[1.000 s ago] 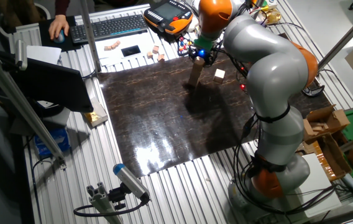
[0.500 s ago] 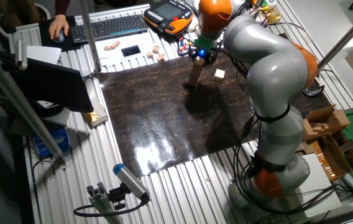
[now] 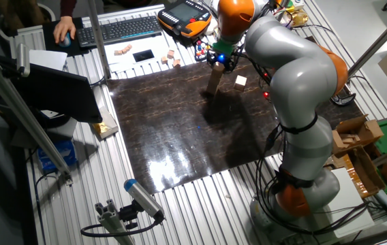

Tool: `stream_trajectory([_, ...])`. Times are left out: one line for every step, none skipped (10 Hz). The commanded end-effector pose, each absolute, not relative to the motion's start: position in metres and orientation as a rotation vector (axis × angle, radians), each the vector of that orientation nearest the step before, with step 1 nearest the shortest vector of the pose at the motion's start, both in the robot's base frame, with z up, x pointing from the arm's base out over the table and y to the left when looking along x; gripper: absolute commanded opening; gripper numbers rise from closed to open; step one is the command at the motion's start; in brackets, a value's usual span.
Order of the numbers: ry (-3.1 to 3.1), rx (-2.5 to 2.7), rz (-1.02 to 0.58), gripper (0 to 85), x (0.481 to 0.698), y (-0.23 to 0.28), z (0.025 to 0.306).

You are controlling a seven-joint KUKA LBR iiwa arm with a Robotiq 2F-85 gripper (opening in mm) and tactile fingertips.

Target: Stack the blocks in a vertical line of five

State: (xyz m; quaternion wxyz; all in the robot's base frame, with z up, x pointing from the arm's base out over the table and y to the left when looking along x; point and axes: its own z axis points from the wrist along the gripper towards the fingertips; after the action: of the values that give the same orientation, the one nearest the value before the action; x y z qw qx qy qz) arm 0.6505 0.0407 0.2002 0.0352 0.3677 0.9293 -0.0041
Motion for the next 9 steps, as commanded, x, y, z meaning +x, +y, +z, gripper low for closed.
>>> stream_trajectory([2.851, 1.132, -0.010, 8.0, 0.6505, 0.0407, 0.2000])
stream_trajectory([2.848, 1.131, -0.016, 12.7, 0.6504, 0.0404, 0.1998])
stream_trajectory([2.846, 1.130, -0.017, 15.3, 0.6502, 0.0401, 0.1997])
stream_trajectory([2.844, 1.129, -0.021, 17.0, 0.6502, 0.0400, 0.1997])
stream_trajectory([2.841, 1.127, -0.021, 19.7, 0.6502, 0.0399, 0.1995])
stream_trajectory([2.841, 1.127, -0.021, 22.0, 0.6500, 0.0399, 0.1994])
stream_trajectory([2.839, 1.129, -0.020, 24.0, 0.6498, 0.0399, 0.1990])
stream_trajectory([2.837, 1.133, -0.015, 26.7, 0.6498, 0.0401, 0.1987])
stream_trajectory([2.834, 1.135, -0.014, 28.0, 0.6498, 0.0411, 0.1979])
